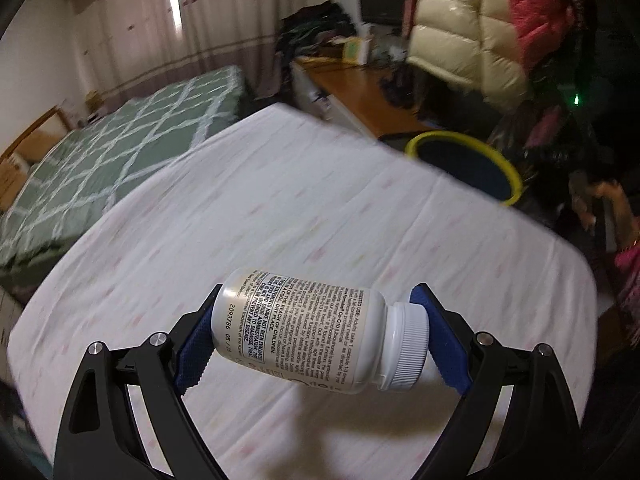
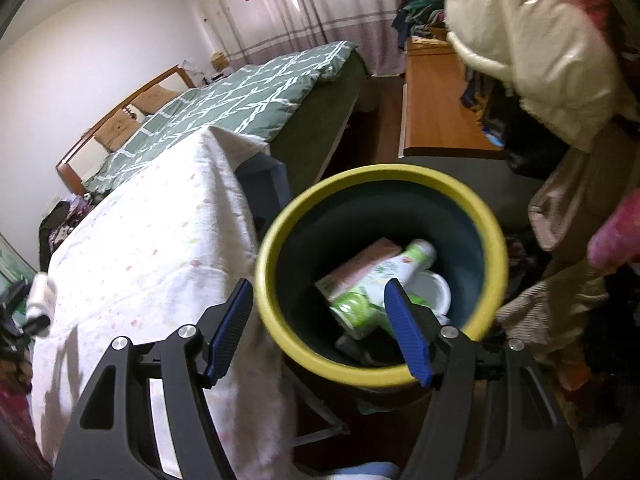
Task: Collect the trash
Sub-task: 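Carry the white pill bottle over the bin and open the left tool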
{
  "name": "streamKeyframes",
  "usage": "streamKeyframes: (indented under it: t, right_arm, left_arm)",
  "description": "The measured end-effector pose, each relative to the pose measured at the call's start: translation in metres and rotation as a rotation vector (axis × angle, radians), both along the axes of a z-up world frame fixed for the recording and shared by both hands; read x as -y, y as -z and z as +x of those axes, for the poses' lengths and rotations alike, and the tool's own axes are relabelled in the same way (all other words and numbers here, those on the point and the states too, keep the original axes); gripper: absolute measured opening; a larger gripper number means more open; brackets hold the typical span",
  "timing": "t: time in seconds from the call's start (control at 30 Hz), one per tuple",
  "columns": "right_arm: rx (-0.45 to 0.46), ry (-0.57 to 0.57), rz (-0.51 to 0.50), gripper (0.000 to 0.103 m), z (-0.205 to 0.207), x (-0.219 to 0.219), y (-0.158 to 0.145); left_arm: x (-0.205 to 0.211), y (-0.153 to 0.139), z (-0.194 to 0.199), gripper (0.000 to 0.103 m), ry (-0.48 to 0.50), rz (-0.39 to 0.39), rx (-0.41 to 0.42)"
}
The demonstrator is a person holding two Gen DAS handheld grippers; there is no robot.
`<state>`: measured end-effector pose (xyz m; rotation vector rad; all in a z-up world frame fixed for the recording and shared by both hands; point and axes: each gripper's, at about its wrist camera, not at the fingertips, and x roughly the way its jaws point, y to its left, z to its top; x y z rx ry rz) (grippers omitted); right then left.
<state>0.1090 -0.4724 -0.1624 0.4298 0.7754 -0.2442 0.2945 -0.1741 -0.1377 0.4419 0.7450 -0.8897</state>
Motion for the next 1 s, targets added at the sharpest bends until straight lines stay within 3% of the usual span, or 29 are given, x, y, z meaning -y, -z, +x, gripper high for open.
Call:
streamKeyframes:
  t: [0.3, 0.6, 0.8, 1.0]
  right_arm:
    - [-0.043, 0.078, -0.051, 0.065, -0.057, 0.032, 0.004]
    - [-0.054, 0.121, -0.050, 0.065, -0.090, 0.052, 0.005]
    - [-0.068, 0.135, -0.060, 0.065, -0.096, 0.057, 0.004]
    - [-0.085, 0.125, -0.066, 0.065, -0.096, 0.052, 0.006]
  left_arm:
    - [0.168, -0.014, -0.009, 0.089, 0.198, 0.034, 0.045]
    - [0.328, 0.026, -0.021, 0.089, 0.339, 0.131, -0.004]
    - [0.394, 0.055, -0.023, 0.089, 0.354, 0.178, -0.032]
    - [0.403, 0.065, -0.013, 0.097, 0.279, 0.153, -0.080]
